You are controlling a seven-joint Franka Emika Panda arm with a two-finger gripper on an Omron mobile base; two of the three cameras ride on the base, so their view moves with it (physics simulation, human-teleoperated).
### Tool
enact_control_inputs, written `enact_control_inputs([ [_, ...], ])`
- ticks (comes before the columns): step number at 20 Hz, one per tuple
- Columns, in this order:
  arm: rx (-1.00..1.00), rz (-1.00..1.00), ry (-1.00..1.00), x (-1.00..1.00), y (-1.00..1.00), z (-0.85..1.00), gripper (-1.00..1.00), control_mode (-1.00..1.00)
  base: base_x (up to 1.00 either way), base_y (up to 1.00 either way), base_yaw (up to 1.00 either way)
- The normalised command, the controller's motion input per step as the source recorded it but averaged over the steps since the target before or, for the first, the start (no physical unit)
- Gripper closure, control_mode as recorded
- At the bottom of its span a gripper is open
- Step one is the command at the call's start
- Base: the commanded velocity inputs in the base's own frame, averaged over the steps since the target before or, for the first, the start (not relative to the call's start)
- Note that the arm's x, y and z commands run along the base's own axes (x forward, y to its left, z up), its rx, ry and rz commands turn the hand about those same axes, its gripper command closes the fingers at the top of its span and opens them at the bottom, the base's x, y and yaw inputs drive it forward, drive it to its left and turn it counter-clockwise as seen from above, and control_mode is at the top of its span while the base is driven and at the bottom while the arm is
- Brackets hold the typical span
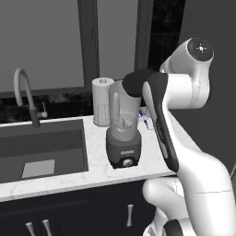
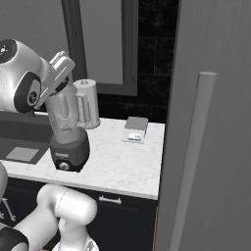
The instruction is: Close the lid blender by securely placing the lid on top.
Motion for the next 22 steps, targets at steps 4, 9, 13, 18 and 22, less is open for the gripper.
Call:
enact_control_inputs([
  [4,0.06,0.00,0.17,0.19,0.23,0.00,1.00,-1.00,0.00,0.00,0.00],
  [9,0.08,-0.02,0.10,0.26,0.15,0.00,1.00,-1.00,0.00,0.00,0.00],
  [13,0.09,-0.09,0.00,0.29,0.01,0.00,1.00,-1.00,0.00,0.00,0.00],
  [18,0.04,-0.15,0.00,0.28,0.00,0.00,1.00,-1.00,0.00,0.00,0.00],
  [22,0.00,-0.14,0.00,0.29,0.11,-0.01,1.00,-1.00,0.00,0.00,0.00],
])
